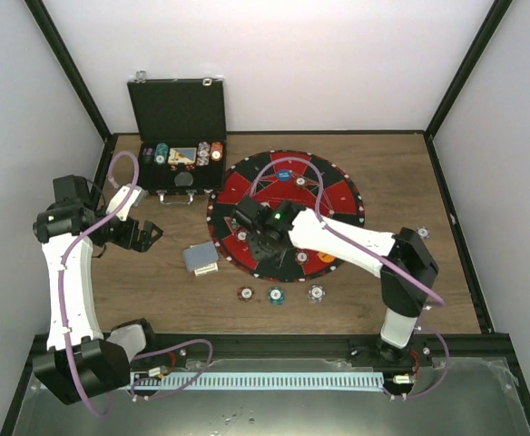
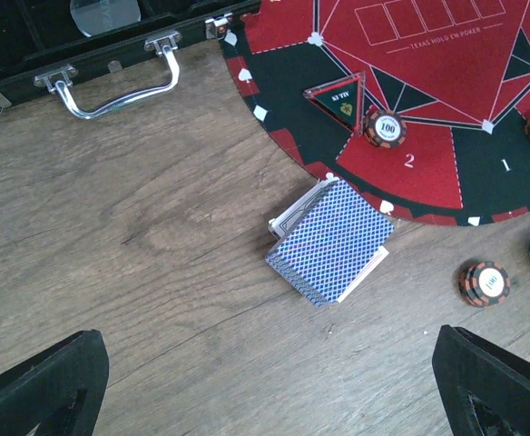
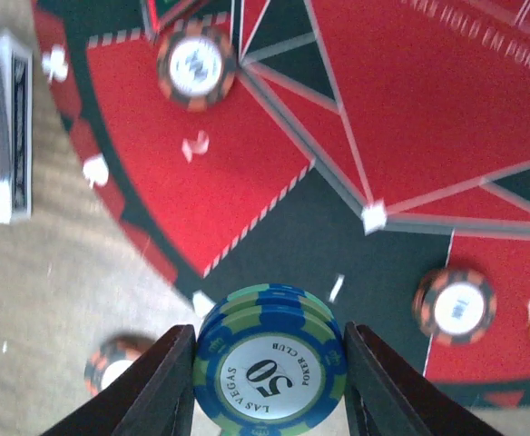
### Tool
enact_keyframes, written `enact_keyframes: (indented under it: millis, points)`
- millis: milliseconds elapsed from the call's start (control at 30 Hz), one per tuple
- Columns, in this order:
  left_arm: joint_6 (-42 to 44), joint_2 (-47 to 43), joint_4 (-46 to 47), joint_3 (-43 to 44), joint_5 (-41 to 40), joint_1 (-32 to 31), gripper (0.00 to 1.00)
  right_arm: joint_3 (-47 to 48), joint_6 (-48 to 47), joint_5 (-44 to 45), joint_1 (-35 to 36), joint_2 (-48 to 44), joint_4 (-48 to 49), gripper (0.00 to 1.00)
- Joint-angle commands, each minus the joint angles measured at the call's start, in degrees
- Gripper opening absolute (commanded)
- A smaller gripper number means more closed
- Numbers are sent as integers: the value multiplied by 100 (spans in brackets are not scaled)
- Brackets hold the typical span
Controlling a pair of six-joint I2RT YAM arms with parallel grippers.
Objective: Distribute texas hold em gaming equipment
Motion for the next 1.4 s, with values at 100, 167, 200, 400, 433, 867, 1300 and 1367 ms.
enact_keyframes:
  millis: [100,167,200,400,433,867,1300,1367]
  points:
    - [-41,-12,47,126,202,28,100,1296,-795,65,-757,1321,432,15]
    - [-25,-7,34,116,224,29,100,1632,-882,40,-923,1737,492,15]
    - [-15,-11,31,112,228,32,100,1790,-927,5,-974,1932,527,15]
    - [74,-30,-26,117,298,31,100,2618,-971,-161,-1217,2913,560,15]
    - [89,-22,-29,105,307,30,100,2715,-971,-182,-1238,3023,557,15]
    - [140,49,-27,104,368,29,100,3002,-1035,-529,-1333,3494,639,19]
    - [126,43,-43,118,339,29,100,3698,-1062,-111,-1377,3228,-102,81]
    - [119,45,-45,125,338,30,100,3573,-971,-58,-1372,2986,-183,82]
